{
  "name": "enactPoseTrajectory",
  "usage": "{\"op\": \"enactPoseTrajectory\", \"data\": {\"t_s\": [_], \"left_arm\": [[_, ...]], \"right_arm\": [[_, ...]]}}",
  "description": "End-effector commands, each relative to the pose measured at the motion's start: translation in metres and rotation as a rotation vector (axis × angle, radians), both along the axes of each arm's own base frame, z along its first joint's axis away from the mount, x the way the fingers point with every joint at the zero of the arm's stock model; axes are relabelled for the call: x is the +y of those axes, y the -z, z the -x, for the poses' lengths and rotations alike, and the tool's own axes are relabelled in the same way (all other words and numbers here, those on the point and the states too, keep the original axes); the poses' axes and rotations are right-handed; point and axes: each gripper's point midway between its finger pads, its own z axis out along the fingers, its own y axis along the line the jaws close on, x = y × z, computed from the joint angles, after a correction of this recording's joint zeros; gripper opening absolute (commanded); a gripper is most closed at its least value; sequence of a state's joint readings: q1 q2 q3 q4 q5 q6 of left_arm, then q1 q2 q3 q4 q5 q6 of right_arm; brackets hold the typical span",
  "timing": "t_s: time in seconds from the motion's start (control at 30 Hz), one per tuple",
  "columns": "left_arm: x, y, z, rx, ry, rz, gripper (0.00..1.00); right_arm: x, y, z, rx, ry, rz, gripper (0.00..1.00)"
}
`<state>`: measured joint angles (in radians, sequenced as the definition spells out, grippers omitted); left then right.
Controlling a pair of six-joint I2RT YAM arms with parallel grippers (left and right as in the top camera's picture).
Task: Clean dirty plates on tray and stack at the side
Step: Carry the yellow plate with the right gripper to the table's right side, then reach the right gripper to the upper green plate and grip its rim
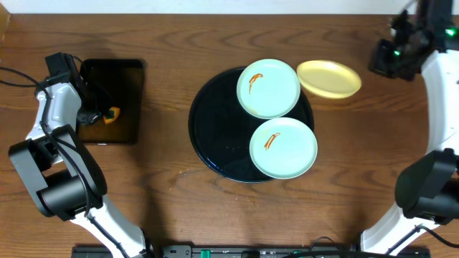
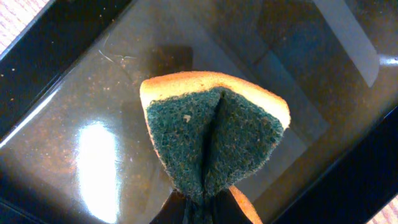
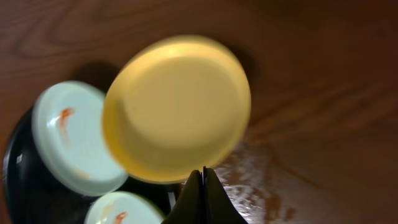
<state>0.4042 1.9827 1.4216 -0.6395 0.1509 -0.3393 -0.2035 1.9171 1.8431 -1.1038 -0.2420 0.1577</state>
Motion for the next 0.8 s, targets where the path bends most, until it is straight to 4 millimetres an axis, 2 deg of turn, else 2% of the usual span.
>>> {"op": "enactPoseTrajectory", "data": {"t_s": [0.0,0.13,0.2,0.3,0.37,0.4,0.43,0.47,0.53,0.57,0.67,0.77], "left_arm": [[0.002,0.004,0.004,0.015,-0.002,-0.004,0.07],[0.003,0.004,0.003,0.012,-0.002,-0.006,0.08],[0.003,0.004,0.003,0.012,-0.002,-0.006,0.07],[0.003,0.004,0.003,0.012,-0.002,-0.006,0.07],[0.003,0.004,0.003,0.012,-0.001,-0.006,0.07],[0.003,0.004,0.003,0.012,-0.001,-0.006,0.07],[0.003,0.004,0.003,0.012,-0.001,-0.006,0.07],[0.003,0.004,0.003,0.012,-0.001,-0.006,0.08],[0.003,0.004,0.003,0.012,-0.001,-0.006,0.08],[0.003,0.004,0.003,0.012,-0.001,-0.006,0.07],[0.003,0.004,0.003,0.012,-0.001,-0.006,0.07],[0.003,0.004,0.003,0.012,-0.002,-0.006,0.07]], "right_arm": [[-0.031,0.02,0.008,0.027,0.097,-0.045,0.01],[-0.038,0.032,0.013,0.043,0.114,-0.055,0.01],[-0.026,0.033,0.01,0.029,0.061,-0.075,0.02],[0.005,0.03,0.006,0.007,-0.057,-0.11,0.08],[0.029,0.03,0.004,0.008,-0.114,-0.111,0.3],[0.041,0.03,0.004,0.01,-0.142,-0.11,0.37],[0.071,0.029,0.003,0.008,-0.212,-0.107,0.5],[0.095,0.029,0.002,0.0,-0.265,-0.092,0.54],[0.113,0.03,0.0,-0.009,-0.306,-0.059,0.57],[0.128,0.033,-0.002,-0.017,-0.334,0.004,0.64],[0.13,0.043,0.0,0.024,-0.269,0.169,0.77],[0.146,0.058,0.011,0.095,-0.306,0.2,0.9]]}}
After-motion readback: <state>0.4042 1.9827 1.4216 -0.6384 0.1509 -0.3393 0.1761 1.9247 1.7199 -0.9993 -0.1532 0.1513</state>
